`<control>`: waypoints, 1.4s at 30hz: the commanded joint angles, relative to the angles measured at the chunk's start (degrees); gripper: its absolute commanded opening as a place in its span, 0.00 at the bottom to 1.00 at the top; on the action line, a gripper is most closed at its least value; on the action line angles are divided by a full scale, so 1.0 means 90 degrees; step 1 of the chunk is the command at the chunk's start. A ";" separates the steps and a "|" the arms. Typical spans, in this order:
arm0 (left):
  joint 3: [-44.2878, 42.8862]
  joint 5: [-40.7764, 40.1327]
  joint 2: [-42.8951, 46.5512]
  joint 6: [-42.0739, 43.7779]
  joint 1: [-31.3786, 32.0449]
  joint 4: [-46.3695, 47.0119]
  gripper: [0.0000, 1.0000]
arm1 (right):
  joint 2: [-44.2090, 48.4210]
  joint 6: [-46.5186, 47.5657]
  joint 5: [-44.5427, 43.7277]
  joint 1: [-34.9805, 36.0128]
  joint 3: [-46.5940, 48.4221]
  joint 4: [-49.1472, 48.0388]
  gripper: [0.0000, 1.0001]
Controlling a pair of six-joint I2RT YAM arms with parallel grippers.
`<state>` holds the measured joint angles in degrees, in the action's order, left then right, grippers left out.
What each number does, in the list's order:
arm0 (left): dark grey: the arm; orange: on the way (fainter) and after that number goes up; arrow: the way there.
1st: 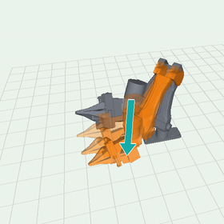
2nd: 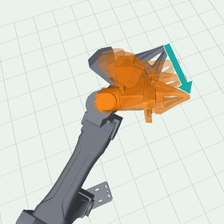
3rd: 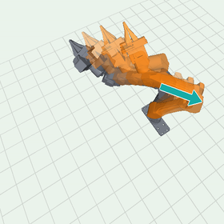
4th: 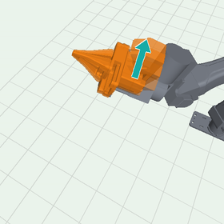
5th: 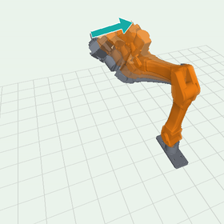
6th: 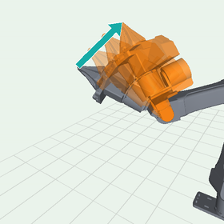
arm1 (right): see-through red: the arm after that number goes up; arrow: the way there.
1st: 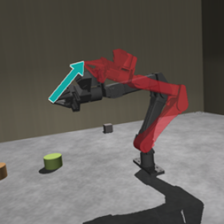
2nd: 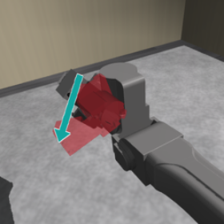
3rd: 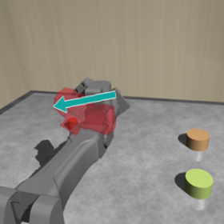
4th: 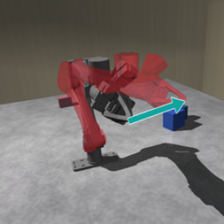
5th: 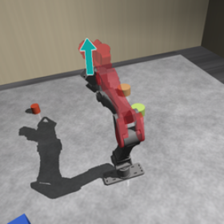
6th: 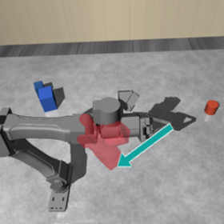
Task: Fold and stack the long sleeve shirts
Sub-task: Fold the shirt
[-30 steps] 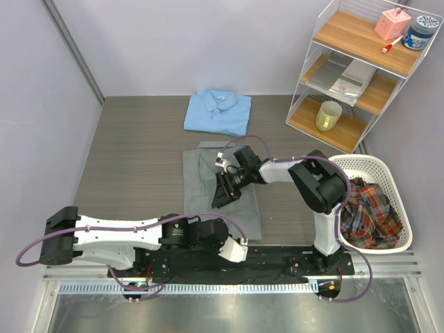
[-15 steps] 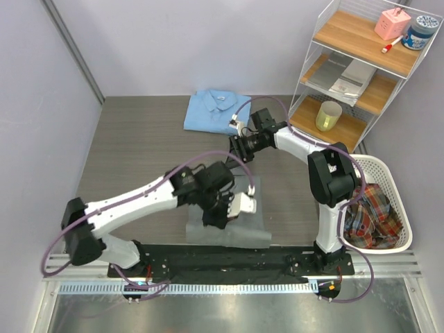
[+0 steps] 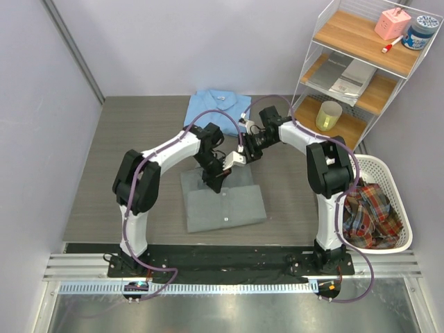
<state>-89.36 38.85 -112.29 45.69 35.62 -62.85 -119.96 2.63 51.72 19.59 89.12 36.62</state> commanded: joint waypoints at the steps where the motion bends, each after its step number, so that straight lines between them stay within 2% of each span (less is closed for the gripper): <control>1: -0.0373 0.0147 -0.0335 0.0684 -0.0256 0.0206 0.02 | -0.0235 0.0147 -0.0043 -0.0019 0.0409 0.0150 0.51; 4: -0.0325 0.0009 -0.0619 0.0870 -0.0285 0.0216 0.04 | -0.0372 0.0088 0.0014 -0.0019 0.0575 0.0189 0.50; 8: 0.0192 -0.0232 -0.0600 0.1094 -0.0130 0.0266 0.05 | -0.0372 -0.0019 -0.0044 -0.0029 0.0820 0.0199 0.50; 13: 0.0661 -0.0625 -0.0521 0.1924 0.0895 -0.0340 0.02 | 0.0086 -0.0273 0.0073 -0.0234 0.0421 0.0208 0.48; 16: 0.0925 -0.0440 -0.0375 0.2198 0.1374 -0.0585 0.02 | 0.0642 -0.0273 0.0083 -0.0312 -0.0097 0.0208 0.48; 22: 0.0741 0.0038 -0.0092 0.1662 0.1599 -0.0760 0.03 | 0.0693 -0.0273 0.0405 -0.0088 -0.0576 0.0208 0.42; 23: 0.0682 0.0048 -0.0053 0.1603 0.1590 -0.0809 0.04 | 0.0625 -0.0273 0.0463 -0.0010 -0.0596 0.0199 0.38; 27: 0.0515 0.0097 0.0181 0.1349 0.1590 -0.0810 0.08 | 0.0400 -0.0273 0.0737 0.0274 -0.0673 0.0189 0.31; 33: 0.0573 0.0088 0.0328 0.1339 0.1541 -0.0849 0.29 | 0.0312 0.0252 0.0923 0.0459 -0.0927 0.0608 0.29; 36: 0.0574 0.0049 0.0250 0.1329 0.1521 -0.0849 0.45 | 0.0166 0.0459 0.0845 0.0518 -0.1142 0.0736 0.27; 42: 0.0574 0.0029 0.0123 0.1232 0.1502 -0.0683 0.57 | -0.0147 0.0615 0.0581 0.0508 -0.1026 0.0745 0.26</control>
<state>-83.26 37.67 -111.13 57.21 49.47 -69.25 -120.55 5.61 57.67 24.05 79.05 42.46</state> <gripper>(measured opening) 0.546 0.265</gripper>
